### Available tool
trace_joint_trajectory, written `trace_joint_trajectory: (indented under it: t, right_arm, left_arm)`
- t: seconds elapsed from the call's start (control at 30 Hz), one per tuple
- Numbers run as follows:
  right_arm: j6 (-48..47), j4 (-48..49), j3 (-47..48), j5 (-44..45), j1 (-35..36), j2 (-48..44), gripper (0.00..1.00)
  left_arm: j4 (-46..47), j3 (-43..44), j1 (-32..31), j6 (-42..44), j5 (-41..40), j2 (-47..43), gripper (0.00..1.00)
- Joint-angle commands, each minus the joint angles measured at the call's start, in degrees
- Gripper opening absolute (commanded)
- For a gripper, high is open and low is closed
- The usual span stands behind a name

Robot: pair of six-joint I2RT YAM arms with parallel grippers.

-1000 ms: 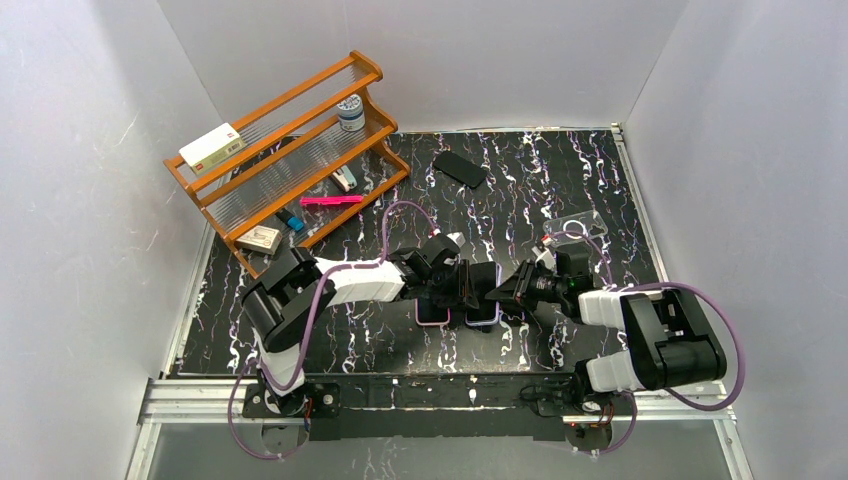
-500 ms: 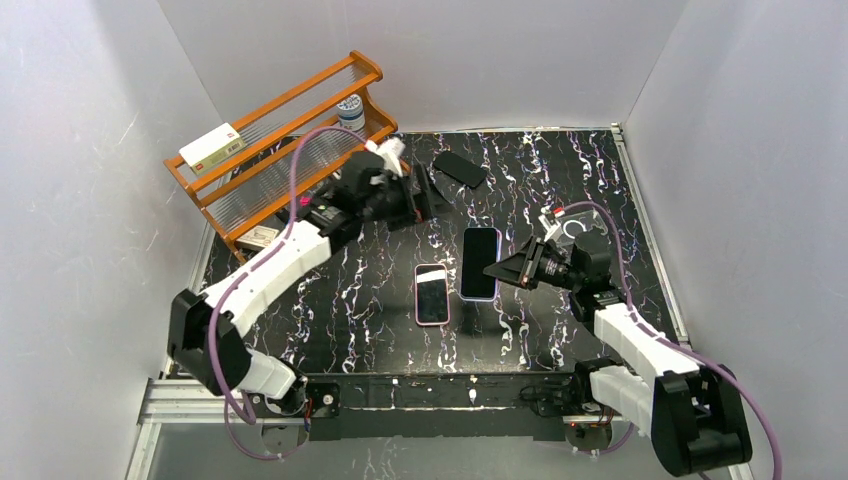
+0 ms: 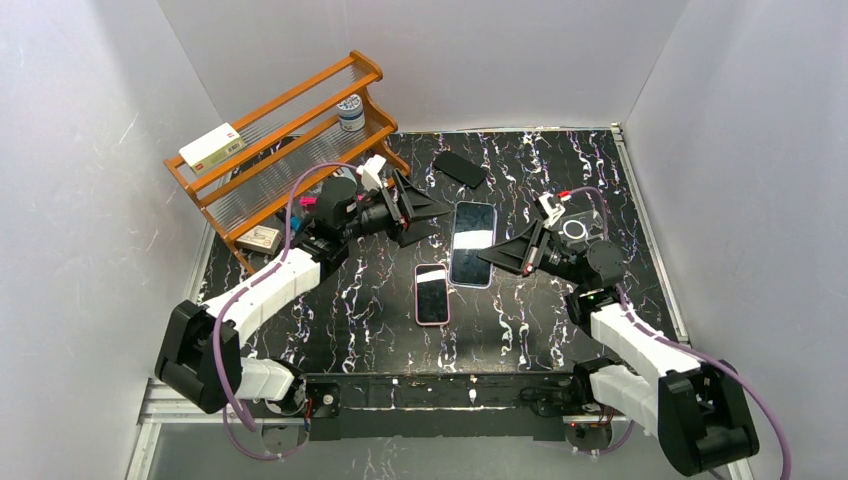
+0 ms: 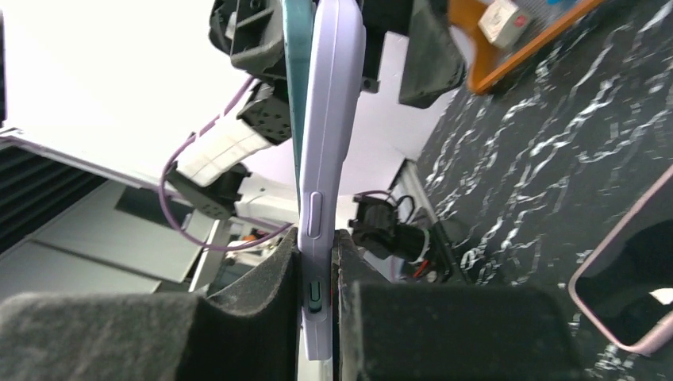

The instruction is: Put the phone into the phone case

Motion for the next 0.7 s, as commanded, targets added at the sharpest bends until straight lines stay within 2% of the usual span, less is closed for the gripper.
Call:
trace_joint_trajectory:
  t: [0.0, 0.1, 0.27, 0.43, 0.5, 0.57, 0.67]
  right_arm:
    - [8.07, 17.74, 1.08, 3.17, 4.42, 3.21, 0.09]
    - [7.09, 17.37, 2.59, 4.42, 6.98, 4.79, 0.09]
    - [6.41, 18.46, 4.68, 5.67, 9.53, 7.36, 0.09]
    - [7.09, 21.39, 4.61, 6.05, 10.84, 9.56, 0.10]
    - [7.11, 21.68, 4.60, 5.77, 11.11, 10.08, 0.11]
    - [7.00, 21.75, 4.55, 5.63, 11.23, 10.36, 0.11]
    - [6.91, 22.10, 4.65, 5.66, 11.39, 10.69, 0.12]
  left_arm:
    - [22.47, -3.67, 0.29, -13.49, 4.71, -0.07, 0.93]
    - [27.31, -4.74, 0.29, -16.18, 5.52, -0.50, 0.92]
    - [28.49, -4.59, 0.29, -17.18, 6.43, -1.44, 0.86]
    - [30.04, -5.45, 0.29, -18.33, 6.13, -1.80, 0.60]
    - [31.58, -6.27, 0.29, -19.65, 5.70, -1.89, 0.53]
    - [35.40, -7.71, 0.29, -22.94, 4.98, -1.70, 0.45]
    - [42.36, -9.80, 0.29, -27.80, 3.85, -1.00, 0.26]
